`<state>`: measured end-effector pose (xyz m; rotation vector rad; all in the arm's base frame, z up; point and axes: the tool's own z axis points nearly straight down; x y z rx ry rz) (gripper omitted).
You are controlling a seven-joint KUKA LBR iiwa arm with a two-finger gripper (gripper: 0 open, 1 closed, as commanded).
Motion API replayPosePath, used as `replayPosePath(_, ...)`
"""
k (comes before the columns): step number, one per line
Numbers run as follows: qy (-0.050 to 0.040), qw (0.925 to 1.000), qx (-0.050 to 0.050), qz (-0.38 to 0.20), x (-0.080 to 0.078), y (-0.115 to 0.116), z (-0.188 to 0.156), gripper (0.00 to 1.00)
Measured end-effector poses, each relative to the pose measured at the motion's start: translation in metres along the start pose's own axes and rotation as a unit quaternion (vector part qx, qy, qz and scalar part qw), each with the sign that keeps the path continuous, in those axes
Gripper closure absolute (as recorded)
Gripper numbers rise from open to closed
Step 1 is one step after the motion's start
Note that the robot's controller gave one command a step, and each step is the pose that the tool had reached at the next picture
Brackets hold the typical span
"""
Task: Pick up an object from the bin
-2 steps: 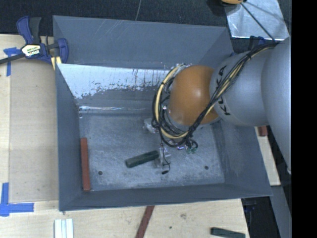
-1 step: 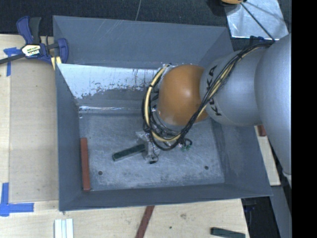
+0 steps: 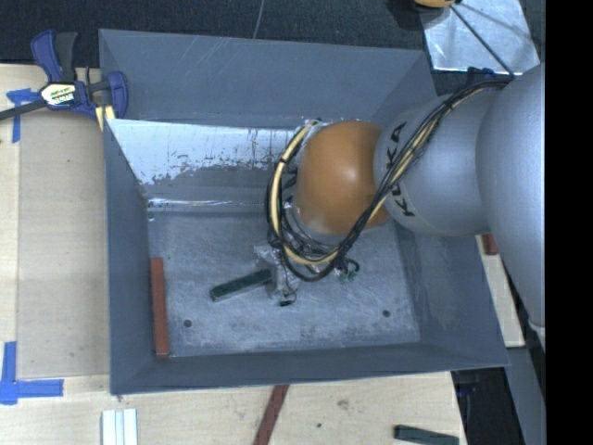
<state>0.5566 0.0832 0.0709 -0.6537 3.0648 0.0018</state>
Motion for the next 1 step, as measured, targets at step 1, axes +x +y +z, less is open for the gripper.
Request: replayPosePath(1,0.0036,0.9994,-0.001,-0.035,0.0172,0.0057,-0.1984,1.00)
